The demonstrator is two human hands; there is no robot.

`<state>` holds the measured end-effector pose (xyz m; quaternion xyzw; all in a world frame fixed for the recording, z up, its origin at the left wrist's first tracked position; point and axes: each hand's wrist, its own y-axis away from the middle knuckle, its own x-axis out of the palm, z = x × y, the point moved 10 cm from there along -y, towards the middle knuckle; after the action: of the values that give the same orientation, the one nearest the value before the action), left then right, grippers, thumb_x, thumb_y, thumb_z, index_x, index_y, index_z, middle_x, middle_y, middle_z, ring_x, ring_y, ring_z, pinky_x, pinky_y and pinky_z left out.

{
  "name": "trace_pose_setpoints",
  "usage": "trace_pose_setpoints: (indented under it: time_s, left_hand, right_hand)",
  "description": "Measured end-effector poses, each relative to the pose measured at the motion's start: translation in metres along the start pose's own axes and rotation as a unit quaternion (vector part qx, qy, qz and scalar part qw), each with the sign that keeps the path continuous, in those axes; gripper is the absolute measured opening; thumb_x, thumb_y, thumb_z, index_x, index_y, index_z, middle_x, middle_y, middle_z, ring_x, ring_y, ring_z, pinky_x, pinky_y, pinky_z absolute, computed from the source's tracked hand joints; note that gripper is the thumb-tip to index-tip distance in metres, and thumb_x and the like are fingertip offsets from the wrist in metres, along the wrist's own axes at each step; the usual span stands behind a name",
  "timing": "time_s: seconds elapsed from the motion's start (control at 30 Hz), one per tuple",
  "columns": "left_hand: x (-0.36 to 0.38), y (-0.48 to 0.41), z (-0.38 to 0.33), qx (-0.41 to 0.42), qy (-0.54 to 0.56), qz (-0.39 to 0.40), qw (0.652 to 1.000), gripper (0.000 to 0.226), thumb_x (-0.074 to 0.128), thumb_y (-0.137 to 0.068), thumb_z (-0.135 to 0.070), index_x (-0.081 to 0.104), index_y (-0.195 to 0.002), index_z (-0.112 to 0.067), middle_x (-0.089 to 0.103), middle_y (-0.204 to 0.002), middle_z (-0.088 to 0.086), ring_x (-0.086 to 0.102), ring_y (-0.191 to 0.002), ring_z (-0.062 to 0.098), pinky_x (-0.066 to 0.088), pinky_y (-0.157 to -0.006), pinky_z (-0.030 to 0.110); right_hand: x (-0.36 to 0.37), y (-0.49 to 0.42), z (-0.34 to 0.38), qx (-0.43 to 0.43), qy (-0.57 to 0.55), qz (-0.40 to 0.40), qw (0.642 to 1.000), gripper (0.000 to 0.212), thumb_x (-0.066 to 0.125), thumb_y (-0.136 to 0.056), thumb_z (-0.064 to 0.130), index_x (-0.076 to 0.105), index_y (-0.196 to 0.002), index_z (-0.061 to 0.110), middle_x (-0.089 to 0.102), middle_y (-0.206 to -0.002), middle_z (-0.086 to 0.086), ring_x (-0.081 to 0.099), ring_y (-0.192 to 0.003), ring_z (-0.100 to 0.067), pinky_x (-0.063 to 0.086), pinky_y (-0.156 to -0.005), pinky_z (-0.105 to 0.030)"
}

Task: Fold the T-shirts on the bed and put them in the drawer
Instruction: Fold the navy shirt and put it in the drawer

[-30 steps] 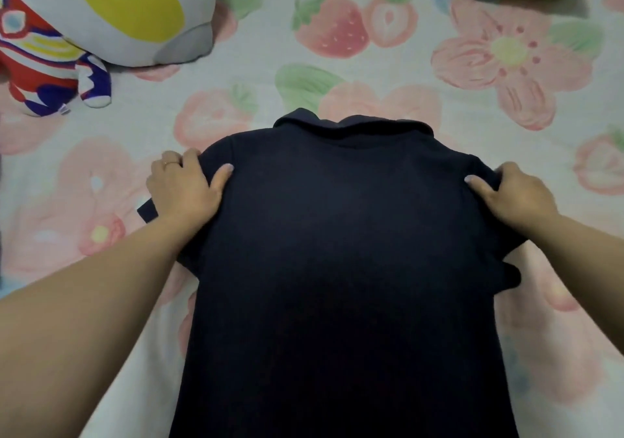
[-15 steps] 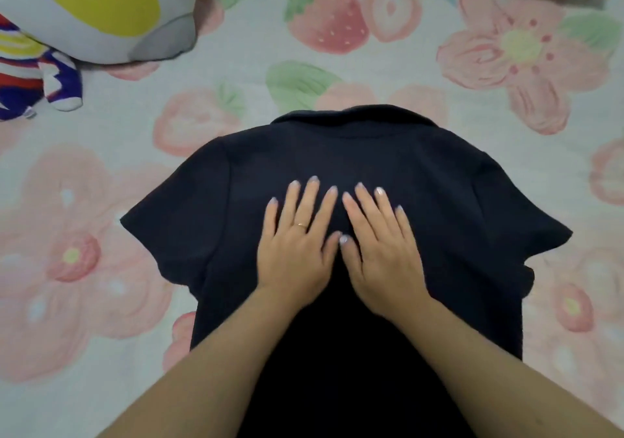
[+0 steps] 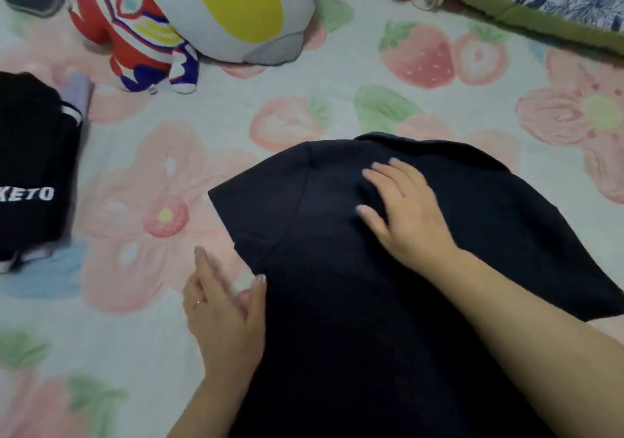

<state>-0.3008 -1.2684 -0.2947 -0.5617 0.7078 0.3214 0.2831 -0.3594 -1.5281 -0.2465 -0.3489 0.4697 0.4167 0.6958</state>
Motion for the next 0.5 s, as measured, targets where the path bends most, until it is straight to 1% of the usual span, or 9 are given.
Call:
trace_pose_setpoints:
  time_s: [0.07,0.13,0.17,0.2,0.27,0.33,0.4,0.43,0.5]
  left_hand:
    - [-0.006,0.038,0.032,-0.069,0.006,0.007,0.998,0.088,0.066,-0.075,-0.044,0.027,-0.143,-0.004,0.057,-0.109,0.017,0.051,-0.103,0.039,0.039,-0.090,0.048]
    - [-0.012,0.070,0.067,-0.147,0.010,0.016,0.989,0.082,0.081,-0.068,-0.024,0.040,-0.135,-0.002,0.060,-0.096,0.011,0.058,-0.093,0.038,0.045,-0.085,0.046]
    - [-0.016,0.083,0.081,-0.176,0.013,0.023,0.984,0.076,0.083,-0.063,-0.019,0.048,-0.128,-0.001,0.061,-0.093,0.010,0.060,-0.091,0.037,0.046,-0.083,0.043]
    - [-0.018,0.094,0.092,-0.200,0.011,0.034,0.979,0.068,0.084,-0.062,-0.018,0.054,-0.121,-0.002,0.062,-0.092,0.009,0.061,-0.090,0.035,0.046,-0.081,0.040]
    - [-0.021,0.110,0.104,-0.225,-0.013,0.071,0.972,0.049,0.079,-0.068,-0.026,0.060,-0.110,-0.011,0.065,-0.095,0.005,0.061,-0.094,0.030,0.042,-0.075,0.031]
    - [-0.023,0.120,0.108,-0.213,-0.041,0.102,0.971,0.035,0.073,-0.075,-0.030,0.062,-0.106,-0.018,0.067,-0.099,0.004,0.062,-0.094,0.027,0.041,-0.070,0.029]
    - [-0.030,0.125,0.093,-0.173,-0.043,0.107,0.978,0.037,0.072,-0.077,-0.023,0.065,-0.113,-0.017,0.069,-0.101,0.008,0.065,-0.091,0.029,0.044,-0.071,0.032]
    - [-0.036,0.126,0.079,-0.128,-0.037,0.093,0.987,0.039,0.071,-0.077,-0.020,0.065,-0.116,-0.019,0.070,-0.101,0.008,0.067,-0.086,0.029,0.046,-0.069,0.031]
    - [-0.030,0.136,0.052,-0.048,-0.036,0.137,0.989,0.034,0.066,-0.074,-0.021,0.071,-0.107,-0.018,0.071,-0.096,0.002,0.069,-0.068,0.019,0.047,-0.057,0.021]
  right_hand:
    - [0.043,-0.046,0.066,-0.082,-0.050,0.116,0.989,0.062,0.057,-0.089,0.034,0.034,-0.142,0.012,0.035,-0.148,-0.009,0.025,-0.140,-0.028,0.022,-0.111,-0.038]
    - [0.076,-0.078,0.108,-0.132,-0.031,0.197,0.971,0.075,0.060,-0.087,0.034,0.018,-0.148,0.018,0.023,-0.154,-0.004,0.014,-0.143,-0.023,0.015,-0.113,-0.037]
    - [0.090,-0.088,0.119,-0.140,-0.004,0.232,0.963,0.080,0.062,-0.085,0.035,0.014,-0.148,0.020,0.024,-0.153,-0.005,0.015,-0.143,-0.024,0.014,-0.113,-0.038]
    - [0.100,-0.096,0.124,-0.140,0.030,0.258,0.955,0.081,0.064,-0.084,0.036,0.016,-0.147,0.020,0.030,-0.149,-0.007,0.021,-0.139,-0.027,0.016,-0.111,-0.040]
    - [0.109,-0.104,0.125,-0.129,0.077,0.291,0.945,0.062,0.064,-0.083,0.037,0.036,-0.135,0.017,0.048,-0.132,-0.008,0.038,-0.125,-0.029,0.022,-0.104,-0.042]
    - [0.100,-0.101,0.124,-0.127,0.059,0.313,0.939,0.034,0.061,-0.085,0.034,0.051,-0.112,0.014,0.056,-0.110,-0.004,0.047,-0.110,-0.028,0.027,-0.097,-0.042]
    - [0.076,-0.094,0.113,-0.137,0.013,0.316,0.939,0.017,0.061,-0.086,0.030,0.054,-0.094,0.016,0.054,-0.093,-0.001,0.049,-0.097,-0.026,0.032,-0.094,-0.042]
    - [0.060,-0.089,0.102,-0.139,-0.007,0.310,0.941,0.014,0.062,-0.086,0.027,0.055,-0.091,0.016,0.055,-0.090,-0.002,0.049,-0.093,-0.025,0.036,-0.092,-0.042]
    - [0.024,-0.076,0.072,-0.139,-0.048,0.292,0.945,0.013,0.065,-0.084,0.016,0.061,-0.094,0.009,0.060,-0.088,-0.007,0.053,-0.089,-0.027,0.043,-0.084,-0.038]
